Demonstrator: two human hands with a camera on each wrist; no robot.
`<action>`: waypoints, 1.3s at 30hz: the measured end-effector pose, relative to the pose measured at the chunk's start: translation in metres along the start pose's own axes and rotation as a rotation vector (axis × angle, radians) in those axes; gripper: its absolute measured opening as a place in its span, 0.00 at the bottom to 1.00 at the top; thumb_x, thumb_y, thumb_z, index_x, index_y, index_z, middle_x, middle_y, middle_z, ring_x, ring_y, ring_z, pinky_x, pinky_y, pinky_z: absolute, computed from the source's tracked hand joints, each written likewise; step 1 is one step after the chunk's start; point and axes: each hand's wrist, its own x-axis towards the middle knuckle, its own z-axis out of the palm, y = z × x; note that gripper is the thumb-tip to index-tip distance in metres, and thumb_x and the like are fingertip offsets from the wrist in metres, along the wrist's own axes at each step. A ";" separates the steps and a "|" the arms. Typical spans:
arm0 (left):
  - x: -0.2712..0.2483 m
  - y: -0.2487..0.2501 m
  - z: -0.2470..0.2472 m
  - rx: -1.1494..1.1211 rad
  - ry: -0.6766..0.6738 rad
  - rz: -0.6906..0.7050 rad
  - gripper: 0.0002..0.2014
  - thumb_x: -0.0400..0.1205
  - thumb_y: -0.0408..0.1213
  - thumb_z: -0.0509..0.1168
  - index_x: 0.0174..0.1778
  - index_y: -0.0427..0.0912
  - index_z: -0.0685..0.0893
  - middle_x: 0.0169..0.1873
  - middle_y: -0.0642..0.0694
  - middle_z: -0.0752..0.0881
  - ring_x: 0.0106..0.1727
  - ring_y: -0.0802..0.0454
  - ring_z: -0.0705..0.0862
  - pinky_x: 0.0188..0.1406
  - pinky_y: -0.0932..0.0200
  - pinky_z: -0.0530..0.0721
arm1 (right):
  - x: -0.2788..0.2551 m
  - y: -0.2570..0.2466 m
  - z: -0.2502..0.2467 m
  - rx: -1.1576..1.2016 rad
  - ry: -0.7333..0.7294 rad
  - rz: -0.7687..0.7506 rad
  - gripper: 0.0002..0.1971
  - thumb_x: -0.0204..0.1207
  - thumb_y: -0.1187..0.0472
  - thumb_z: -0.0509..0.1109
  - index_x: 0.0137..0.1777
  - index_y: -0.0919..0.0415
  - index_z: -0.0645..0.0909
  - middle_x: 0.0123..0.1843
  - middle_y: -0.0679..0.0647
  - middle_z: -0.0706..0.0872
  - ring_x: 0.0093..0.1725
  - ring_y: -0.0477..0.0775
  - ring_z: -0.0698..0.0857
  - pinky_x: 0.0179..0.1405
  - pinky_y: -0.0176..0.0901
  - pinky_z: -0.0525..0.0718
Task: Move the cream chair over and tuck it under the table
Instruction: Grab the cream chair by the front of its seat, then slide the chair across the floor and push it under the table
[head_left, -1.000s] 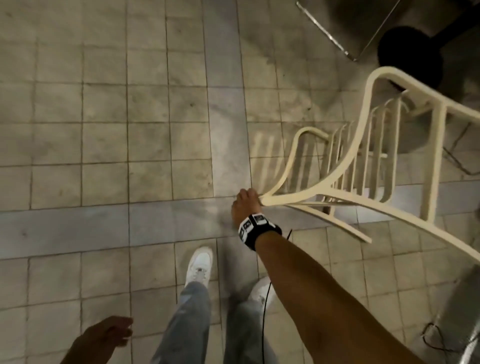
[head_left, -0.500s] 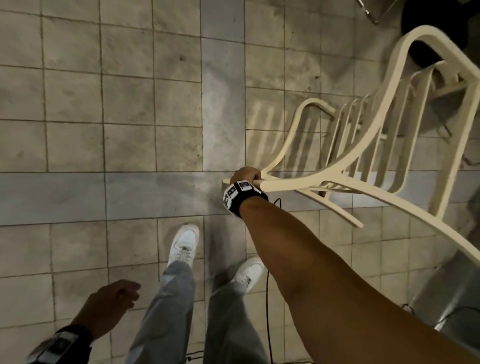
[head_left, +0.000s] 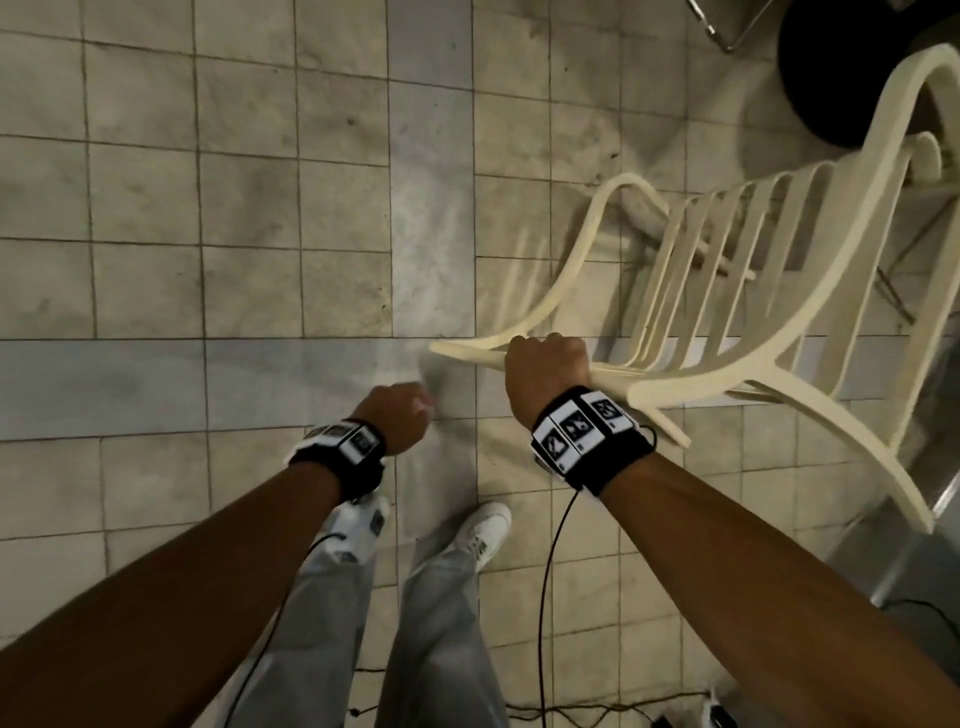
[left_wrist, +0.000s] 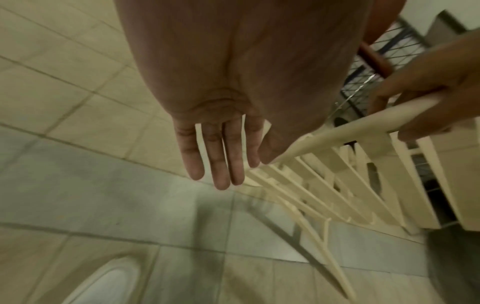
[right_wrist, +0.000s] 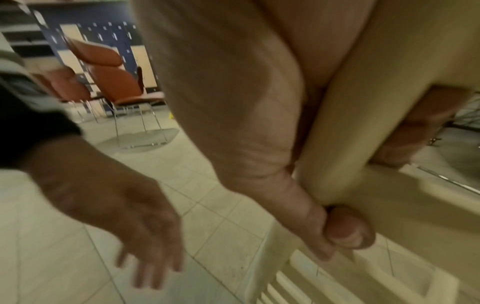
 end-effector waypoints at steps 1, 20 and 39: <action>0.011 0.016 -0.003 -0.061 0.041 0.013 0.25 0.80 0.45 0.59 0.73 0.42 0.77 0.71 0.38 0.81 0.69 0.38 0.81 0.68 0.46 0.80 | -0.011 0.006 -0.004 0.006 0.038 -0.015 0.10 0.81 0.56 0.66 0.60 0.54 0.79 0.54 0.51 0.87 0.56 0.56 0.87 0.52 0.48 0.80; -0.021 0.123 -0.076 0.062 0.317 0.746 0.12 0.75 0.46 0.69 0.44 0.40 0.89 0.45 0.45 0.87 0.42 0.45 0.87 0.42 0.52 0.85 | -0.201 0.123 -0.051 0.049 0.322 -0.024 0.14 0.70 0.63 0.62 0.53 0.55 0.83 0.33 0.52 0.85 0.33 0.56 0.85 0.30 0.45 0.64; -0.190 0.296 -0.082 0.575 0.428 0.714 0.15 0.69 0.56 0.67 0.36 0.48 0.87 0.31 0.47 0.88 0.37 0.42 0.87 0.33 0.55 0.79 | -0.363 0.220 0.080 0.389 0.518 0.289 0.11 0.77 0.46 0.67 0.50 0.50 0.85 0.45 0.46 0.85 0.44 0.53 0.84 0.32 0.51 0.84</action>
